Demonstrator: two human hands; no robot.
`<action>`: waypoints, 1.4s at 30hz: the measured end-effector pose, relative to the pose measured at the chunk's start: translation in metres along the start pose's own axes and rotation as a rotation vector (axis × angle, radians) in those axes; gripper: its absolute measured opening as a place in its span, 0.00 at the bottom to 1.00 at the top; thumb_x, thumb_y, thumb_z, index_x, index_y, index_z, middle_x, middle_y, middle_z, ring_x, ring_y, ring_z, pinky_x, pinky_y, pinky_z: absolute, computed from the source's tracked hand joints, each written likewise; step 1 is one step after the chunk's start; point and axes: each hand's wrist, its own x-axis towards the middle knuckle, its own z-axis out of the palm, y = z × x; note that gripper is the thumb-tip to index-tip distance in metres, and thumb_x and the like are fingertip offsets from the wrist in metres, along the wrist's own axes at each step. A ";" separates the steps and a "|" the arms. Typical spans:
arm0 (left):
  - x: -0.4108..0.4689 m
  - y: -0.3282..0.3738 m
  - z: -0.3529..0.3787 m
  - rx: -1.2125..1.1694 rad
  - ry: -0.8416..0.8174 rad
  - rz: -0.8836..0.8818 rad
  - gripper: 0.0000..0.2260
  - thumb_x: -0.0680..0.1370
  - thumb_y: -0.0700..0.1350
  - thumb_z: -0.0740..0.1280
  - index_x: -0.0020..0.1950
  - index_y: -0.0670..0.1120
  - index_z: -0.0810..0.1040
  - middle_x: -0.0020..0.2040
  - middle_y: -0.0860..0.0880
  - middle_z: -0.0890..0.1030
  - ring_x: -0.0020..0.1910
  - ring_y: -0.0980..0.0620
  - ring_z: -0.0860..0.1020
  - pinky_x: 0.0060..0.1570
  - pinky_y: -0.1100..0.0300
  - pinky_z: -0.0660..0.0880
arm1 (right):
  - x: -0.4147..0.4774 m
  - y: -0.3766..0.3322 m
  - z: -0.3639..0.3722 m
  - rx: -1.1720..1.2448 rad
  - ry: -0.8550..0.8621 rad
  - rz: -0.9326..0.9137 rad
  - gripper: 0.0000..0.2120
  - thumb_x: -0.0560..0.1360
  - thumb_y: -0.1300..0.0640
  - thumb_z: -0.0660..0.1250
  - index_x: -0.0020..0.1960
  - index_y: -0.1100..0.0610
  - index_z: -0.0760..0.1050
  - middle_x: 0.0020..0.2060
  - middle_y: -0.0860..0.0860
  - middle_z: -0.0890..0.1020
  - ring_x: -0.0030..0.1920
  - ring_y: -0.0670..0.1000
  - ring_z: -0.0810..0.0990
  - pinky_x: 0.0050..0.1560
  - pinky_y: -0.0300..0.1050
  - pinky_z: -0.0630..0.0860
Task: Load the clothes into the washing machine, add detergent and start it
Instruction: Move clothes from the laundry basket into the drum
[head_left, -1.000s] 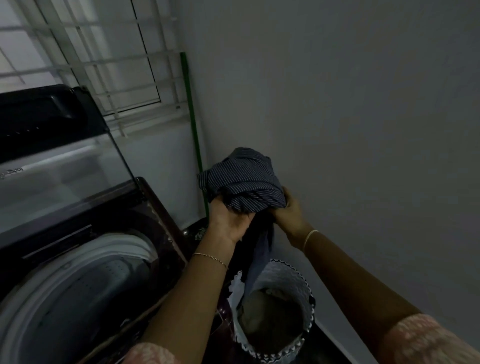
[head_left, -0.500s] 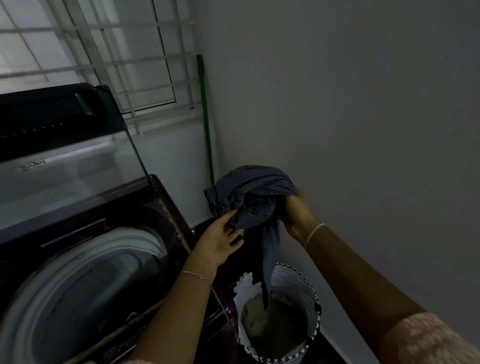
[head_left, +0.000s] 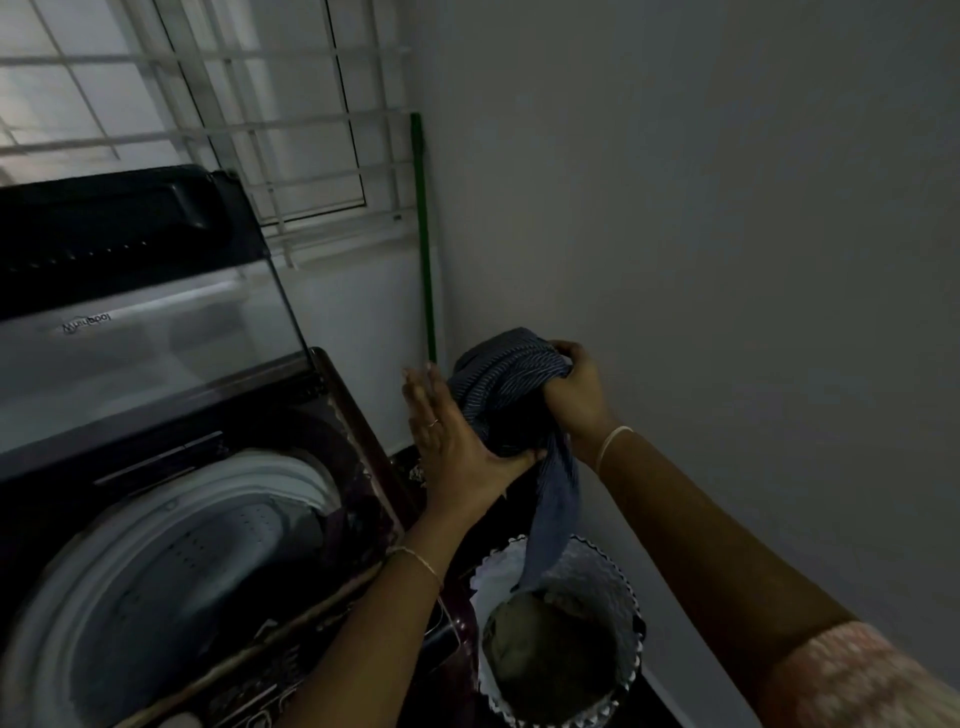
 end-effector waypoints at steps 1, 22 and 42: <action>0.004 0.001 0.003 -0.007 -0.049 -0.040 0.68 0.54 0.70 0.75 0.78 0.48 0.36 0.79 0.48 0.40 0.78 0.49 0.41 0.75 0.48 0.43 | 0.000 -0.002 0.004 -0.022 -0.012 -0.011 0.18 0.76 0.65 0.62 0.65 0.62 0.66 0.57 0.59 0.77 0.56 0.56 0.78 0.58 0.51 0.77; 0.023 -0.005 0.004 -1.041 -0.056 -0.665 0.24 0.68 0.46 0.75 0.63 0.49 0.77 0.57 0.47 0.82 0.57 0.47 0.80 0.55 0.49 0.79 | -0.017 -0.002 0.010 0.251 -0.146 0.024 0.10 0.79 0.59 0.60 0.58 0.55 0.75 0.52 0.51 0.81 0.53 0.48 0.79 0.46 0.35 0.77; 0.032 0.032 -0.001 -1.544 -0.264 -0.906 0.18 0.78 0.52 0.64 0.63 0.42 0.77 0.58 0.40 0.80 0.55 0.42 0.79 0.49 0.50 0.79 | -0.050 0.050 -0.005 0.709 0.091 0.521 0.30 0.80 0.37 0.48 0.71 0.55 0.66 0.60 0.54 0.77 0.56 0.55 0.77 0.58 0.51 0.72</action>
